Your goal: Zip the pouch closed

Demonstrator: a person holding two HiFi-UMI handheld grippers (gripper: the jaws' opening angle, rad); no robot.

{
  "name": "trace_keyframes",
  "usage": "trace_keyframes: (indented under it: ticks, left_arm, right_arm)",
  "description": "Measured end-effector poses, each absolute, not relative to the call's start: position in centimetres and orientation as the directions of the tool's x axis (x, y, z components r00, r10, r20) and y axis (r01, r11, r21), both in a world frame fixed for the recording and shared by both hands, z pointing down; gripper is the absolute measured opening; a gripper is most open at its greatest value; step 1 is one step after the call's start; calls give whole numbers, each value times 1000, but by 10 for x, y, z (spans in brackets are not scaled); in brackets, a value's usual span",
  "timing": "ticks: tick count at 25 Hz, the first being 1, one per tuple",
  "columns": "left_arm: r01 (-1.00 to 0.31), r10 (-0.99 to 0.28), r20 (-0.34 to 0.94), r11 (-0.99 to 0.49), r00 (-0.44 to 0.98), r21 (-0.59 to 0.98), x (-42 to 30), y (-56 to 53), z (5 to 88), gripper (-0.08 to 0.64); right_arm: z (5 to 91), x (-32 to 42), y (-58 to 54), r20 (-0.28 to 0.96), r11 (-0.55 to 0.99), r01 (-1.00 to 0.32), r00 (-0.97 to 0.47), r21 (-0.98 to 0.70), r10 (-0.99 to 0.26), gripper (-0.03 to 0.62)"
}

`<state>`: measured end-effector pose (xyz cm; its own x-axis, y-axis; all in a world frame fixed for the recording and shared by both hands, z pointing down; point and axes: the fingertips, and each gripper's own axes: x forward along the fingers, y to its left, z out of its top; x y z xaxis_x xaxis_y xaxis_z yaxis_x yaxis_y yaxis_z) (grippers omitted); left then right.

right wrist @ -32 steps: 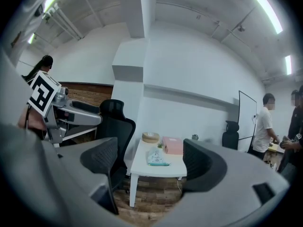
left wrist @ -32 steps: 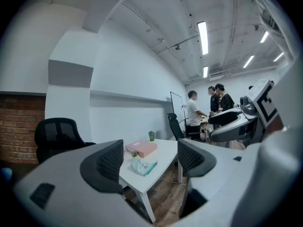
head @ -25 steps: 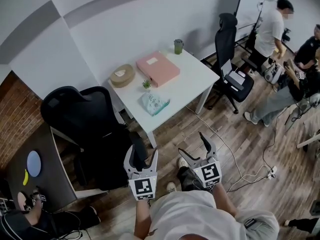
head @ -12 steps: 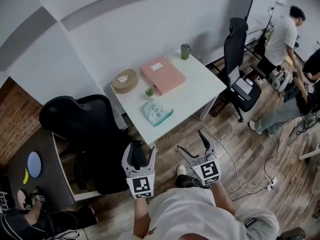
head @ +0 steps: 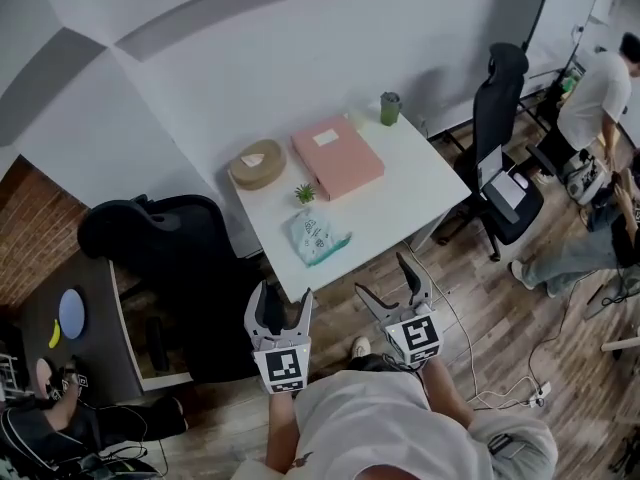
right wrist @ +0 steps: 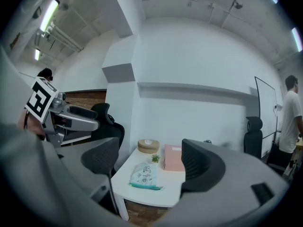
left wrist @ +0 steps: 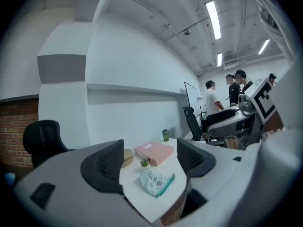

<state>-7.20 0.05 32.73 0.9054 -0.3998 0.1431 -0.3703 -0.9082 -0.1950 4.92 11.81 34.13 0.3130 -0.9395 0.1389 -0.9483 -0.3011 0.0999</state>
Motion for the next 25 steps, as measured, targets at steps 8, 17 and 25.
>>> trace_keyframes:
  ticks: [8,17,25]
  left_arm:
    - [-406,-438,170,-893,883,-195,-43,-12,338,344]
    - [-416,-441,207,-896,873,-156,-6,-50,367,336]
    - [-375,-385,295,-922,874,-93,34,-95,416,330]
  right_arm:
    - [351,82,92,149,-247,-966,257,83,-955,416]
    - [377,117,44,205,-187,-978,202,91,-958,400]
    - [426,151,-5,335,-125,-987,153,103,-930,348]
